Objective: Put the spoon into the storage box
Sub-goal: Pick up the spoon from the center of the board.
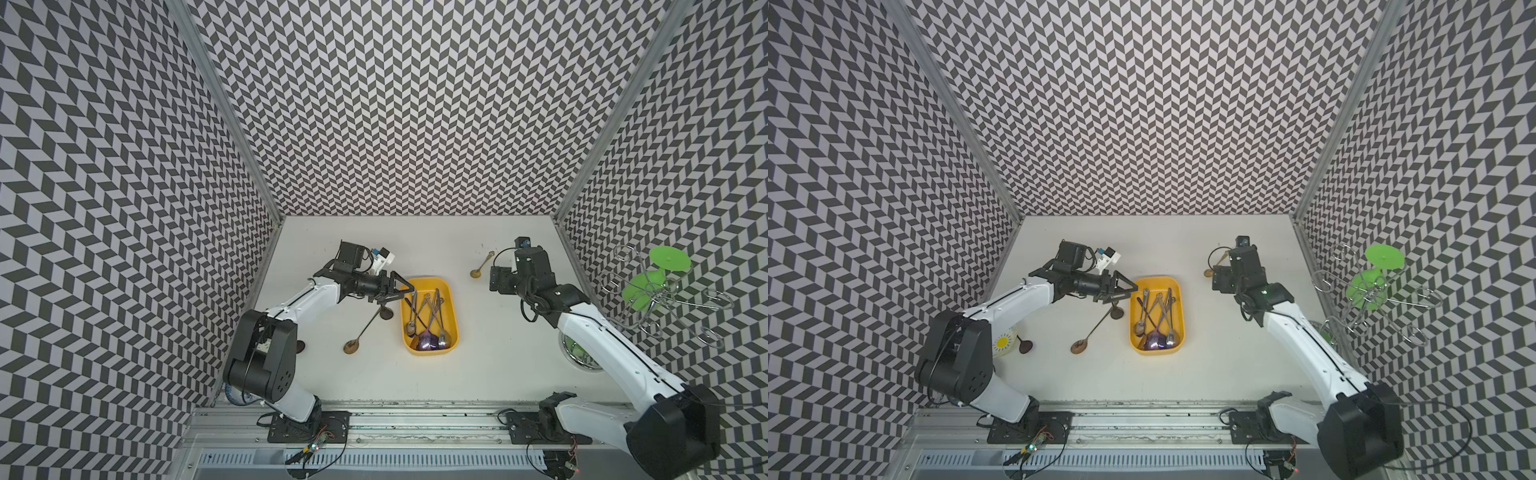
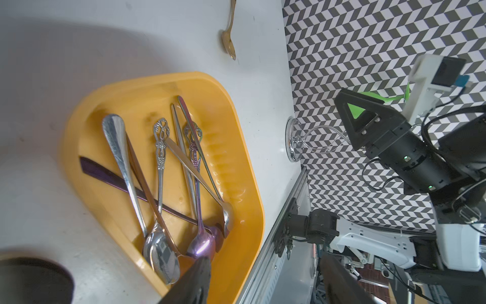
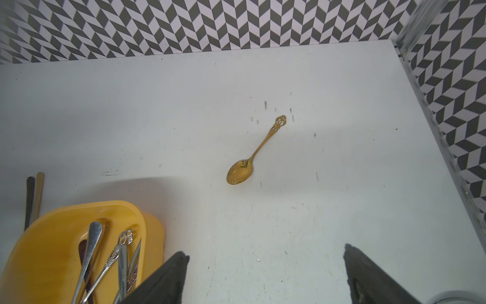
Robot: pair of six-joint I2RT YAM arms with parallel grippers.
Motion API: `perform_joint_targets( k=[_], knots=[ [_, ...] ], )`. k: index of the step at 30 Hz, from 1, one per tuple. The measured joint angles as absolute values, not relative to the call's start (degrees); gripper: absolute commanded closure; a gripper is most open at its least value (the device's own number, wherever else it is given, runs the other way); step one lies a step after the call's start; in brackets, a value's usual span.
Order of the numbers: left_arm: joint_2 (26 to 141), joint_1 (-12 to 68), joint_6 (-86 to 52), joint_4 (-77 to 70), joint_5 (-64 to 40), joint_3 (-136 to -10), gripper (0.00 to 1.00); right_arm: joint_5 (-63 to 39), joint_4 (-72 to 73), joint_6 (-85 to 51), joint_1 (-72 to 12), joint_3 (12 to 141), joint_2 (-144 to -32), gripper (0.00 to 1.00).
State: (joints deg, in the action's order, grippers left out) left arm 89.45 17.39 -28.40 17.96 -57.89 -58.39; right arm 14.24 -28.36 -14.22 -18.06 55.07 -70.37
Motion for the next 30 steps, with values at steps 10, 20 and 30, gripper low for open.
perform_joint_targets(
  k=[10, 20, 30],
  knots=[
    [85.1, 12.9, -25.8, 18.2, -54.8, -55.6, 0.1, 14.1, -30.6, -23.4, -17.9, 62.2, -82.6, 0.06],
    [79.7, 6.9, -17.5, 19.8, -50.2, -55.1, 0.01, 12.1, -31.9, -28.9, -15.9, 72.2, -97.7, 0.07],
    [76.5, 2.5, -10.5, 23.0, -42.7, -55.2, 0.01, 9.1, -34.0, -31.3, -14.2, 83.8, -112.6, 0.16]
  ],
)
